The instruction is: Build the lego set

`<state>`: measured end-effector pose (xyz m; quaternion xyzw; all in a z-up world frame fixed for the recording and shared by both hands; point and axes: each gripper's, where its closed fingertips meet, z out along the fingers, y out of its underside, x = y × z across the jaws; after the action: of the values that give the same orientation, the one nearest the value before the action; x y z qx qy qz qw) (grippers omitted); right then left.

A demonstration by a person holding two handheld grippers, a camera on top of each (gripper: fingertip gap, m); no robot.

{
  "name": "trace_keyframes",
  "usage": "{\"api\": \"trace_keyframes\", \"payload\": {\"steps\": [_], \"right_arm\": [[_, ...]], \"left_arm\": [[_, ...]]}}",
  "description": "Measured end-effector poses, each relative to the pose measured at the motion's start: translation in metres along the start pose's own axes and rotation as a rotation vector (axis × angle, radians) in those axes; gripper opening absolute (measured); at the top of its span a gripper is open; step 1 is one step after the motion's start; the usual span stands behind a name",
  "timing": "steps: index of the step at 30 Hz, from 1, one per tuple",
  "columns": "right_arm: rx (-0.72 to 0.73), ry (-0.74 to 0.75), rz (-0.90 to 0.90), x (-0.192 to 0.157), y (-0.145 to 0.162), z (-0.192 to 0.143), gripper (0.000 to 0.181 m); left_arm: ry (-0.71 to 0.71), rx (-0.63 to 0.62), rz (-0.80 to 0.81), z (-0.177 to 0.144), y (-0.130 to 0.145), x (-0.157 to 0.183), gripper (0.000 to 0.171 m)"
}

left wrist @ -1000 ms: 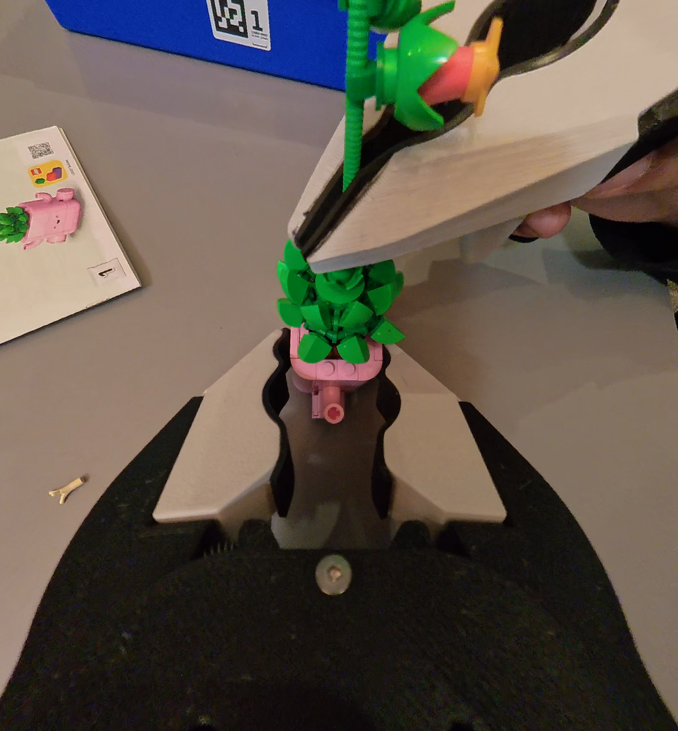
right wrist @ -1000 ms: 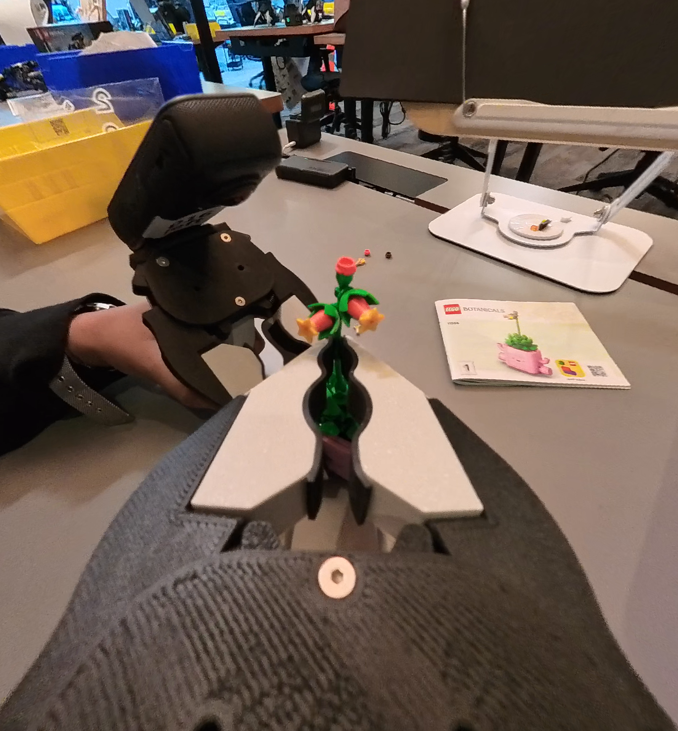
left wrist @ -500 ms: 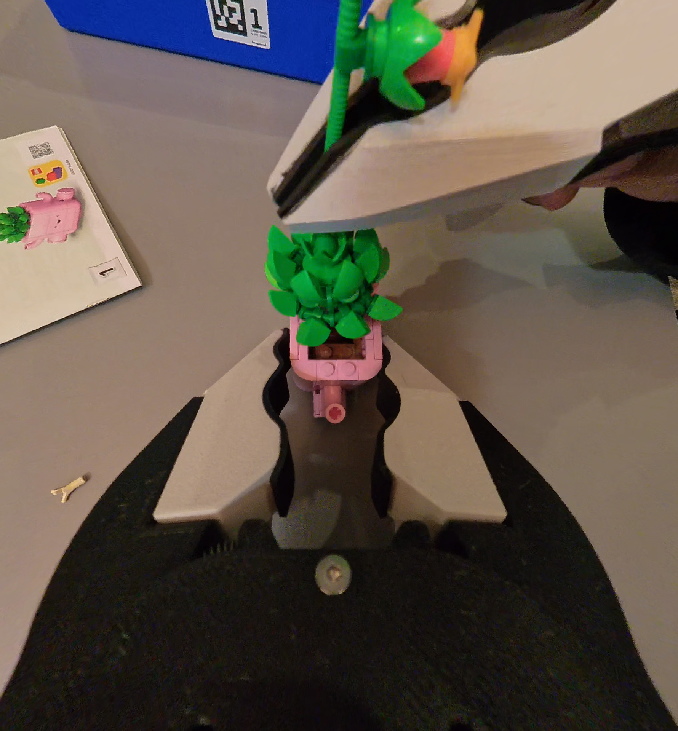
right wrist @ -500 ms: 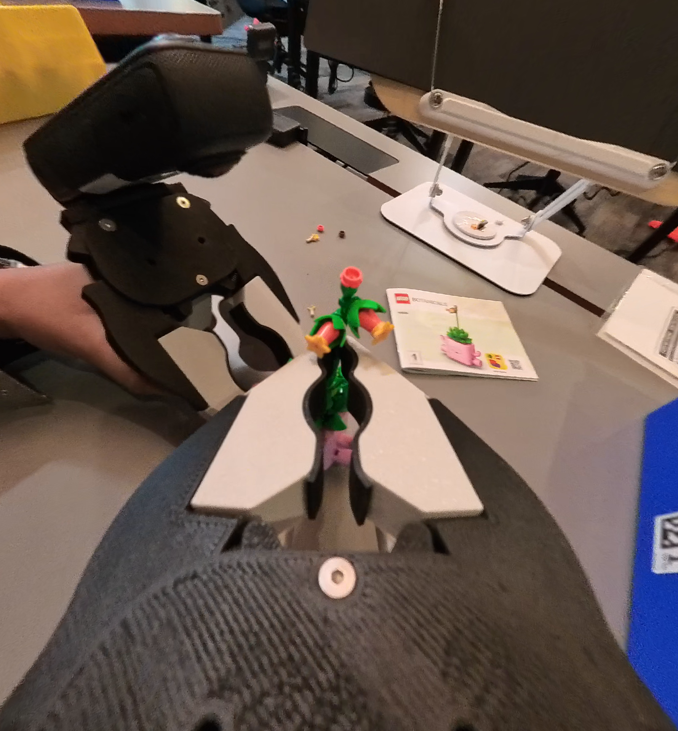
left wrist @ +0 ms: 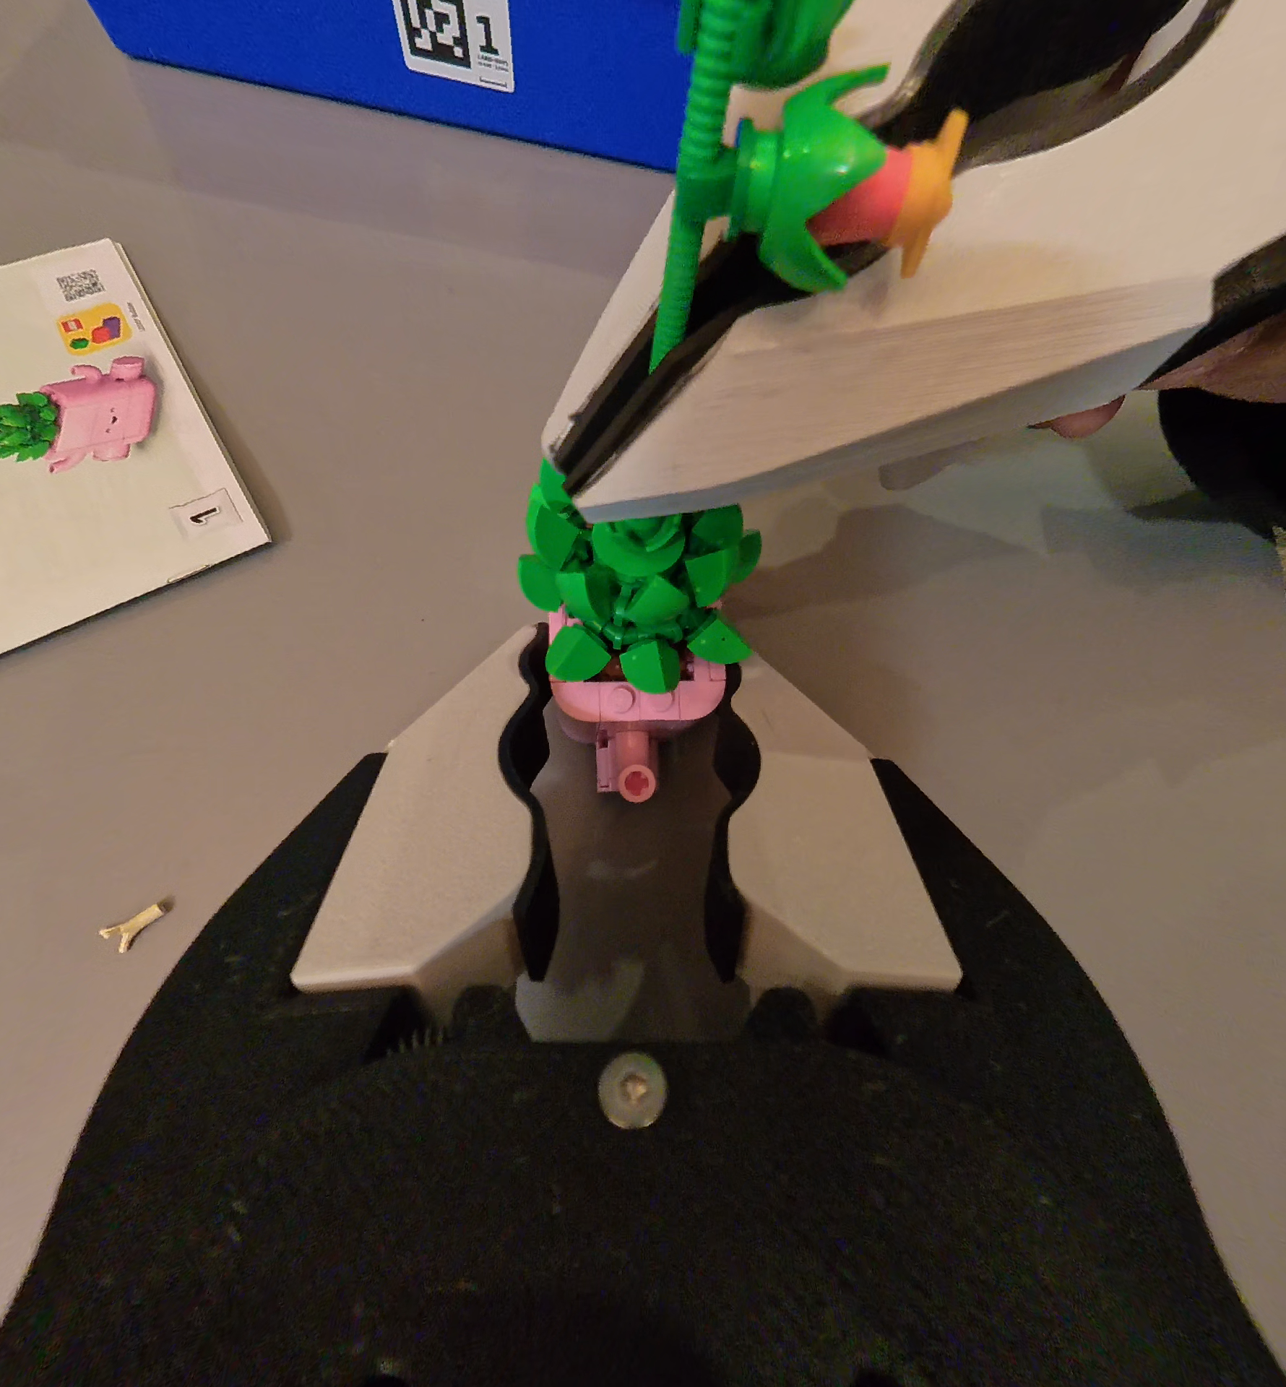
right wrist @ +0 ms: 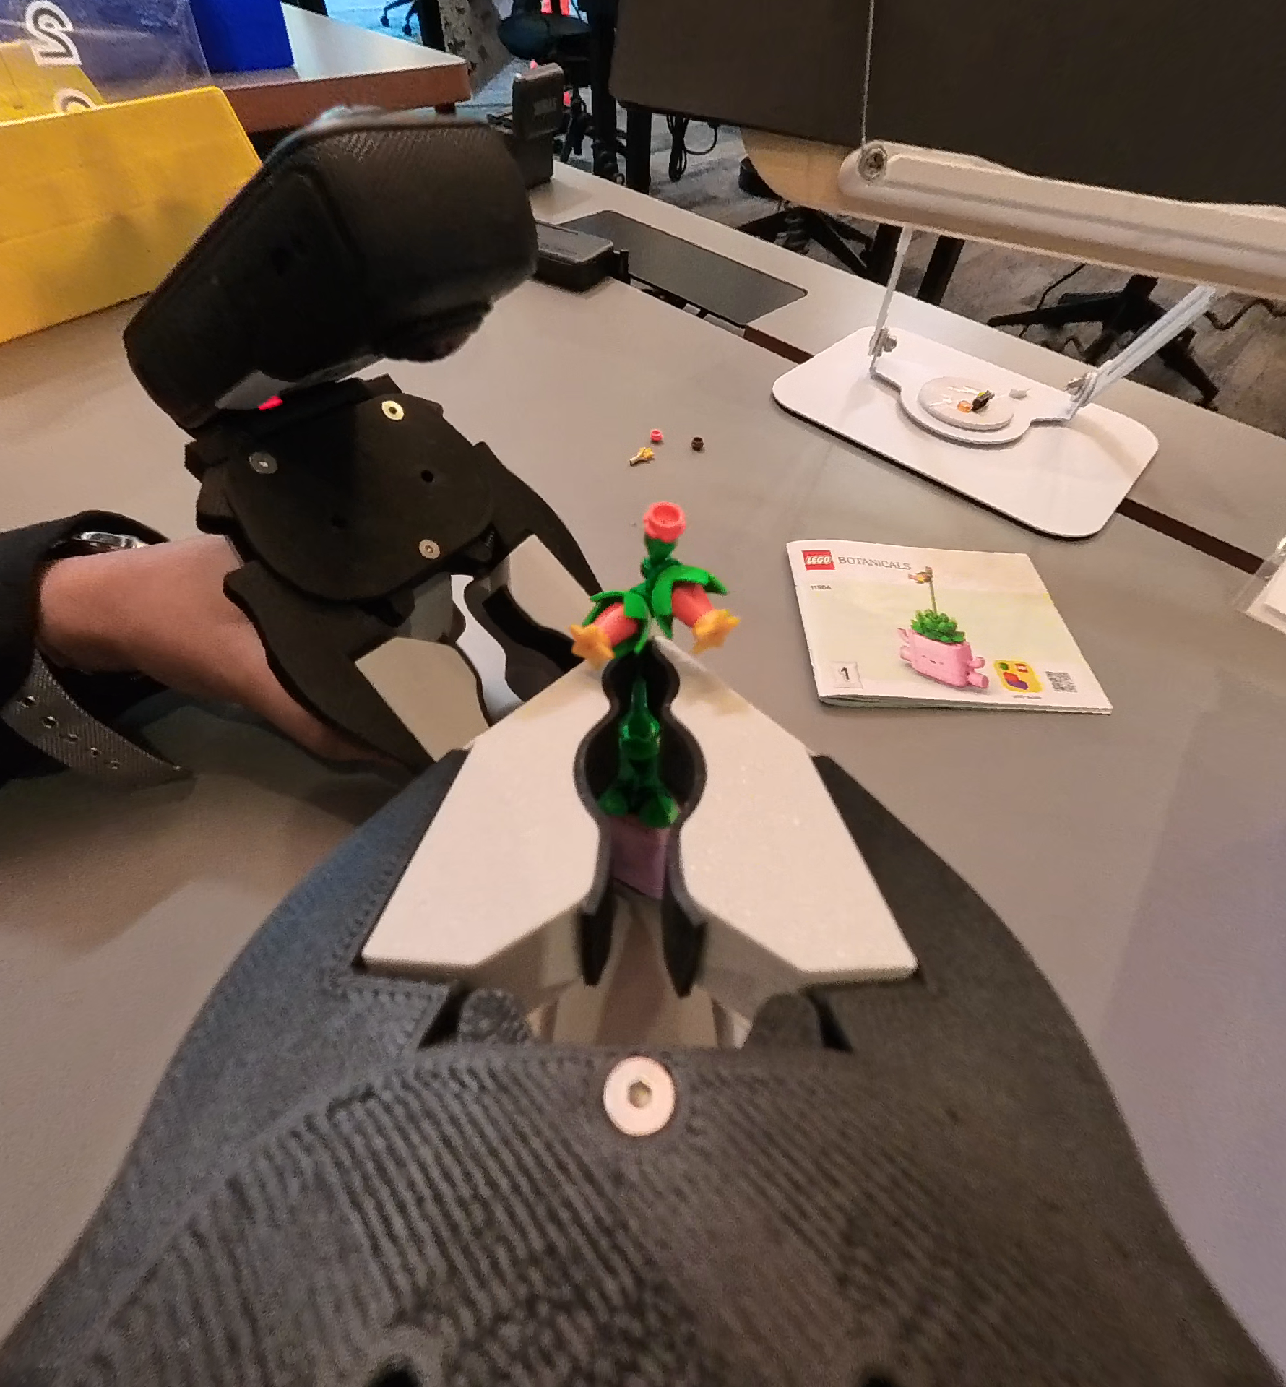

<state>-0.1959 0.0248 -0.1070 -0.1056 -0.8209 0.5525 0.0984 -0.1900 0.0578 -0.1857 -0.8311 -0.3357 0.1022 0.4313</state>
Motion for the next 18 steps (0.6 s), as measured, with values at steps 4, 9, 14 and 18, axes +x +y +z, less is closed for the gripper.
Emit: {"api": "trace_keyframes", "payload": {"steps": [4,9,14,18], "right_arm": [[-0.029,-0.03,0.005,-0.006,0.0,0.003,0.001],[-0.089,0.069,-0.113,0.006,0.003,0.002,0.0],[-0.11,0.057,-0.093,0.005,0.004,-0.001,0.0],[-0.115,0.012,-0.03,-0.001,0.008,-0.002,0.001]], "left_arm": [[-0.004,-0.001,0.007,0.0,0.0,0.0,0.04],[-0.01,0.002,0.009,0.001,-0.001,0.0,0.04],[-0.005,0.002,0.005,0.001,-0.001,0.0,0.04],[-0.004,0.005,-0.007,0.001,-0.001,0.0,0.04]]}}
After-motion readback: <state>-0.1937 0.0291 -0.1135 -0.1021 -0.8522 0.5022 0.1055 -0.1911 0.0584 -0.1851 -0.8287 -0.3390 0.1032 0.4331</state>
